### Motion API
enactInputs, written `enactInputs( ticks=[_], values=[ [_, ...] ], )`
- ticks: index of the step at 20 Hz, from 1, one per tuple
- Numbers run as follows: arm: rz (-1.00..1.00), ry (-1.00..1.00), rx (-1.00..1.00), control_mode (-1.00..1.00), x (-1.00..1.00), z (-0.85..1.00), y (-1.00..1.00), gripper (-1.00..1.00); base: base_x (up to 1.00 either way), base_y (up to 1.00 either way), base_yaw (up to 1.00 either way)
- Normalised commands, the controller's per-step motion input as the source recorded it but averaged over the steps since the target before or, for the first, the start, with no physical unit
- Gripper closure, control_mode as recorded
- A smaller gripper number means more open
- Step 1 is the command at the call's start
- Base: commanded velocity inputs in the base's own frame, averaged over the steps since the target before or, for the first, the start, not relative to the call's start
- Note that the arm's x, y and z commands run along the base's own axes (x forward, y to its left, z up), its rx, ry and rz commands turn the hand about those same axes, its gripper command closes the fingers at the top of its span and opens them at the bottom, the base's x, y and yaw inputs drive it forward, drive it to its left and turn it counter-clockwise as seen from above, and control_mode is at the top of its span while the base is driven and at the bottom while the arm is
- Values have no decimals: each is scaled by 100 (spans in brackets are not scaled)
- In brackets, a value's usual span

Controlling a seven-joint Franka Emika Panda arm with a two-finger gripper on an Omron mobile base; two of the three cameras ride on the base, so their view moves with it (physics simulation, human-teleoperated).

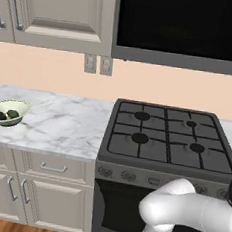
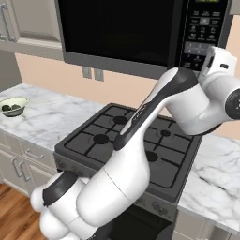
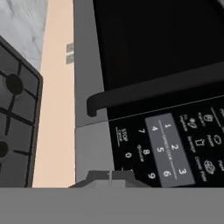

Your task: Place the bowl containing the garlic and shrimp in the microwave. Close the microwave door and press the start button to microwave the meal.

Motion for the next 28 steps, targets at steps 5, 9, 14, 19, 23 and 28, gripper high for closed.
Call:
enactInputs(
  ticks=[5, 9, 14, 19, 23, 28],
  values=[
    [0, -2, 3, -100, 31, -14, 0, 100, 0, 0, 0],
    [0, -3, 7, -100, 37, 0, 0, 100, 0, 0, 0],
    [0, -6, 9, -100, 33, 0, -5, 100, 0, 0, 0],
    [0, -4, 11, -100, 18, 0, -30, 100, 0, 0, 0],
    [0, 0, 9, -100, 22, 0, -21, 100, 0, 0, 0],
    [0, 0, 4, -100, 22, 0, -1, 100, 0, 0, 0]
  ],
)
